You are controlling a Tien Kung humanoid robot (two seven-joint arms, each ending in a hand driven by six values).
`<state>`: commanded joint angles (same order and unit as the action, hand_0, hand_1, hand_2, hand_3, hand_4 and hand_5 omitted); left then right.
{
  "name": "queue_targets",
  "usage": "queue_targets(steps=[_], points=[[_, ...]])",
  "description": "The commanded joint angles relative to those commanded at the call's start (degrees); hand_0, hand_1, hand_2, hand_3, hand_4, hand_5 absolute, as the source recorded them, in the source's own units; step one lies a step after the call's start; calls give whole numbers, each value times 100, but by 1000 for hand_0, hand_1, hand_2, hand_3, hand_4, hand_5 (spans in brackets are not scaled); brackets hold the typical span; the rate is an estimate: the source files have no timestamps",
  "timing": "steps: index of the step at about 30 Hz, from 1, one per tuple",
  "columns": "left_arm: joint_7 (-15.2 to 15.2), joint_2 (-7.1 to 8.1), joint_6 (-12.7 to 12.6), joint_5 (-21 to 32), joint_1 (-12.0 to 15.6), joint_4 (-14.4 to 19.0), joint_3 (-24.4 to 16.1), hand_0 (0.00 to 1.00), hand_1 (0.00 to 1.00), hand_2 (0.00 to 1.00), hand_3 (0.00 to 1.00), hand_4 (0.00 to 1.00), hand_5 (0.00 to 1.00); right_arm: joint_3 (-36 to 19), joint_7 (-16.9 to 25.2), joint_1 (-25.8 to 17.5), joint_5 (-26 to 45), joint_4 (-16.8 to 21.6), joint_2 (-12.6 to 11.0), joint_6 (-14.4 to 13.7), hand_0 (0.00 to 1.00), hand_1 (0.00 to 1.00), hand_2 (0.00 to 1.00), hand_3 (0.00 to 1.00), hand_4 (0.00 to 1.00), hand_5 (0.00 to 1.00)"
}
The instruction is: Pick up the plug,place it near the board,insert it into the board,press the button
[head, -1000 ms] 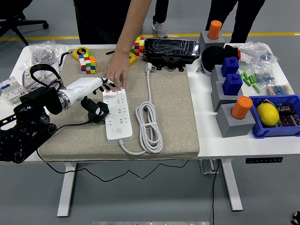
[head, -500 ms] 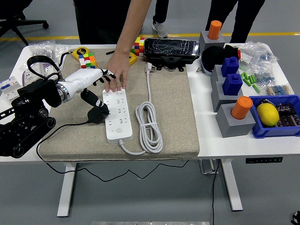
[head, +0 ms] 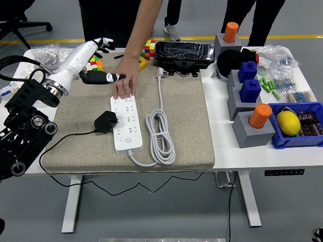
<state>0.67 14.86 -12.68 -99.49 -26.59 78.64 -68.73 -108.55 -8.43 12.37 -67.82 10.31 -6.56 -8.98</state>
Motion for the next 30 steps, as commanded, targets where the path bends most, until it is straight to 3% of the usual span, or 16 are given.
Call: queue_targets(steps=[1,2,3,6,7,8,10,15,18,21,24,30], points=[[55,-73,-217,156,116,130,-153,855,910,878,886,998,907,-11,4,-4,-3,0,4,-2,779,719,717,751,998,912],[12,-148,-455,269,223,243,-268,951,973,929,910,998,998,-14,6,-5,-7,0,5,-2,779,719,717,751,998,913],[-41,-213,-678,337,353,375,-372,951,973,929,910,998,998,-15,7,-5,-10,0,6,-3,779,719,717,751,998,913],[-471,-298,-1362,221,706,704,-545,951,973,929,910,998,998,-31,15,-3,-21,0,6,-11,779,719,717,751,998,913],[-684,-311,-1491,124,810,794,-576,951,973,929,910,998,998,-34,16,-3,-23,0,5,-14,779,719,717,751,998,913],[-892,-328,-1528,1,907,877,-607,998,998,996,984,998,998,-35,17,-4,-20,0,5,-16,779,719,717,751,998,913],[-1331,-326,-1434,-219,1095,1038,-647,998,998,996,984,998,998,-41,17,-15,-16,0,11,-17,779,719,717,751,998,913],[-2485,-269,-709,-565,1536,1389,-672,998,998,998,998,998,998,-51,15,-38,-7,0,22,-8,780,719,717,751,998,914],[-3203,-191,-17,-735,1730,1478,-624,998,998,998,998,998,998,-38,12,-47,2,0,26,-6,780,719,717,751,998,914],[-3727,-124,664,-819,1854,1503,-538,998,998,997,994,998,998,-20,25,-40,24,0,25,-11,780,719,717,751,998,914],[-3765,-20,1179,-745,1994,1594,-345,998,998,997,994,998,998,-3,17,-33,23,0,17,-12,780,719,717,751,998,914],[-3765,29,1379,-697,2280,1804,-82,998,998,988,988,998,998,-14,-6,-57,2,0,0,-12,780,720,718,751,998,915]])
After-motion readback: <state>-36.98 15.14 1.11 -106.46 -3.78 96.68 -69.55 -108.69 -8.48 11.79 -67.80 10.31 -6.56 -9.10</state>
